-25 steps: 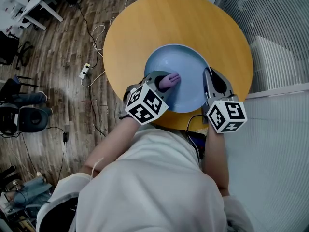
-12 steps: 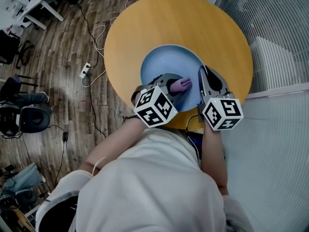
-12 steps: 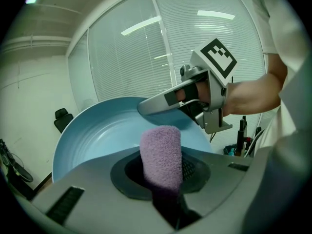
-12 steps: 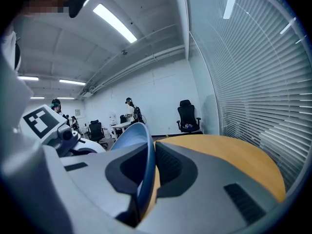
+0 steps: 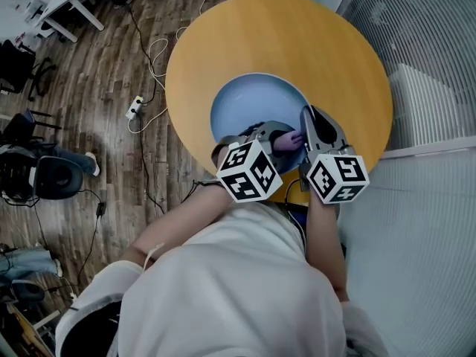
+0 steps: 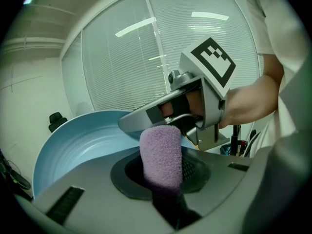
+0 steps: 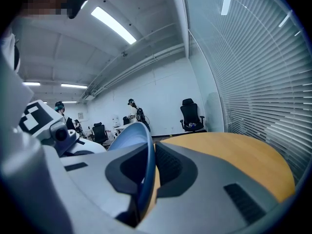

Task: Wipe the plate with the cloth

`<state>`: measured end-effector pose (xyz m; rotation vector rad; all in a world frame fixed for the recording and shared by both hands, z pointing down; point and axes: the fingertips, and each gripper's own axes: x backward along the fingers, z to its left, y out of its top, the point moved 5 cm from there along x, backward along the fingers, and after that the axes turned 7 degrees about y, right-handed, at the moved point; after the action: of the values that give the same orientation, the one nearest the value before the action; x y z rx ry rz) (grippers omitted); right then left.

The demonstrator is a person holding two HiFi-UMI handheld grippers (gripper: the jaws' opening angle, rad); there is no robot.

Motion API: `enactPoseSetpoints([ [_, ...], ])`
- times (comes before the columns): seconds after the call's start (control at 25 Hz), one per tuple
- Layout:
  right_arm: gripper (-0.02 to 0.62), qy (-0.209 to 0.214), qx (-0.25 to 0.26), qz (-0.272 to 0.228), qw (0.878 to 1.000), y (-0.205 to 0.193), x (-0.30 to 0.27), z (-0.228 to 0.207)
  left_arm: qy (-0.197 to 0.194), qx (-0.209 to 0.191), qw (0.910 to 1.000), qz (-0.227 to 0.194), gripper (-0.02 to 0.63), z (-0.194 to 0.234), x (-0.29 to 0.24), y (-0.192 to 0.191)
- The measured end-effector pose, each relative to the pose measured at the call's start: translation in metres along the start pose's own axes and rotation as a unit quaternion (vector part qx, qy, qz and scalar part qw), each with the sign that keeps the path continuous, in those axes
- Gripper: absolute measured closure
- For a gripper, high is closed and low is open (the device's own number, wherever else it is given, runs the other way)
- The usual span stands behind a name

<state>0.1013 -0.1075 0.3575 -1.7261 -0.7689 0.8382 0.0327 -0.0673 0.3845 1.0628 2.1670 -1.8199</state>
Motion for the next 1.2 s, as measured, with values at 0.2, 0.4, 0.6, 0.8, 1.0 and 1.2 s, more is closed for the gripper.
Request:
enactPoseSetpoints([
  [0.2,0.563,0.007,-0.002,-0.002,1.0,-0.003,-0.005,0.001,-0.011,-0.007,0.9999,-0.003,0.525,-0.003,-0.003,-0.001],
  [0.4,0.563,0.0,-0.011,-0.005,1.0,-0.008,0.005,-0.011,-0.017,-0.022,0.9996,0.008,0.525,-0.011,-0.011,-0.002],
  [0.6,0.563,-0.014,-0.012,-0.005,1.0,-0.01,0.014,-0.021,-0.013,-0.019,0.9995,0.022,0.525,-0.01,-0.014,-0.012],
  [0.8,0.563,-0.026,-0.016,-0.01,0.999,-0.005,0.022,-0.038,-0.002,-0.011,0.9993,0.034,0.525,0.001,-0.02,-0.016],
  [1.0,0.563,-0.034,-0.02,-0.008,0.999,0.006,0.026,-0.054,0.013,0.002,0.9987,0.049,0.525,0.02,-0.022,-0.016],
  [1.2,0.563,-0.039,-0.019,-0.007,0.999,0.016,0.028,-0.062,0.03,0.016,0.9975,0.062,0.525,0.038,-0.02,-0.02],
])
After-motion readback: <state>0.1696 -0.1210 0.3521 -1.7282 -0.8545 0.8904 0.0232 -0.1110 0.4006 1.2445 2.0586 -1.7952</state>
